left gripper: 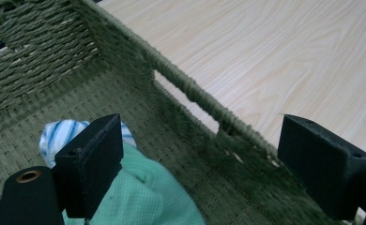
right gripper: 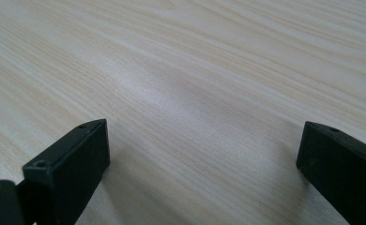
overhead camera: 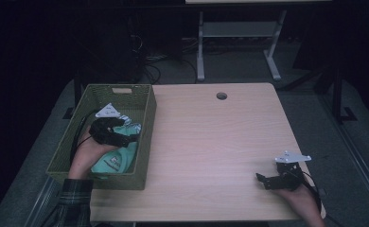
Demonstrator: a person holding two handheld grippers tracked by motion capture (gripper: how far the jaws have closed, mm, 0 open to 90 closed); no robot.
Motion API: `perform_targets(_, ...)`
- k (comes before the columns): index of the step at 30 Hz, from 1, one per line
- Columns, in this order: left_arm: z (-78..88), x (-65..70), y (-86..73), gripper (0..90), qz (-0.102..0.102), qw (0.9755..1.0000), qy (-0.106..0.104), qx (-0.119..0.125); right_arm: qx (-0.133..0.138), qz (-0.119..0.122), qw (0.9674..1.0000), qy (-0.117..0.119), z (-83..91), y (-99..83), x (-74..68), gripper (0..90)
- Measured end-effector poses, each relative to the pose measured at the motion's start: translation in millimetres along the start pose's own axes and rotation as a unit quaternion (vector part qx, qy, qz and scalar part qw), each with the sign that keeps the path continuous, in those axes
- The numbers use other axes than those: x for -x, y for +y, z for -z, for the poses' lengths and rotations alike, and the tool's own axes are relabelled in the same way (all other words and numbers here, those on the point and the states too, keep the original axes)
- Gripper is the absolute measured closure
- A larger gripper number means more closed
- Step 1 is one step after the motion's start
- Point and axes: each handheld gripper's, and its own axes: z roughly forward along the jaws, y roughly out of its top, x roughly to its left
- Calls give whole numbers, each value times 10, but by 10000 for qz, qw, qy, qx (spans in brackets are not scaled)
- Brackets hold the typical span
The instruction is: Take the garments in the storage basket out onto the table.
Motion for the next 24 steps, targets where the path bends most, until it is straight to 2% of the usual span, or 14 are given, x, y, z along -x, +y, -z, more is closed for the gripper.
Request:
perform_targets(13, 41, -157, -169, 133, 24, 10000, 51, -8, -2, 0, 10000, -2, 0, 0, 0, 27)
perform_targets(15, 44, -185, -199, 136, 77, 10000, 58, -17, 0, 1, 10000, 0, 0, 0, 0, 27)
perform_targets(18, 30, -229, -253, 136, 92, 9998, 142, -116, 0, 1, 10000, -1, 0, 0, 0, 27)
perform_targets(24, -31, -291, -329, 136, 133, 9994, 181, -257, 0, 0, 10000, 1, 0, 0, 0, 27)
